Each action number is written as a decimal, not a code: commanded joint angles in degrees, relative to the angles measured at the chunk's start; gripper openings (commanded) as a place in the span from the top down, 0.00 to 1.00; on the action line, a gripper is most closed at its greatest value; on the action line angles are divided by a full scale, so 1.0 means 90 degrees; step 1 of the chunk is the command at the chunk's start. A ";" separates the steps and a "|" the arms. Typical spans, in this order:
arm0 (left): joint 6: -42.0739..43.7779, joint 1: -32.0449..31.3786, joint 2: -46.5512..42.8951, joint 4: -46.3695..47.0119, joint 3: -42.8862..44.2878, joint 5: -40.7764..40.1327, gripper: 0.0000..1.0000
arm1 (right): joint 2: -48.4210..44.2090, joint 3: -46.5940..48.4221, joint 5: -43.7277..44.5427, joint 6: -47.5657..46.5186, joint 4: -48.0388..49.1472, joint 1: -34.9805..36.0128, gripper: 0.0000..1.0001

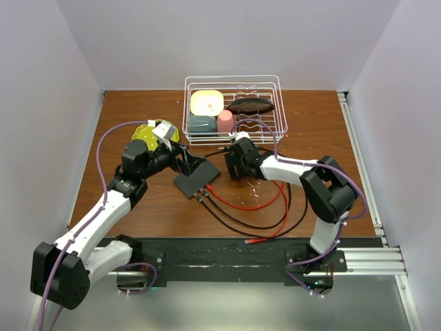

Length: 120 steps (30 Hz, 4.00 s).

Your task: Insert the plug into the switch port

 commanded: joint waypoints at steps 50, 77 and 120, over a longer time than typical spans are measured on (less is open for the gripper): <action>0.0120 -0.0037 0.0094 0.0154 0.0236 0.0093 0.02 | -0.3415 -0.0515 -0.0264 -0.0183 -0.0363 -0.0469 1.00; -0.1813 -0.1297 0.1851 0.4468 -0.0370 0.1656 0.09 | -0.4549 -0.0641 -0.2553 0.0754 0.0994 0.0107 1.00; -0.2546 -0.1961 -0.0413 0.3552 0.0089 -0.0630 1.00 | -0.4522 -0.1863 -0.1177 0.0520 0.1044 0.1074 0.07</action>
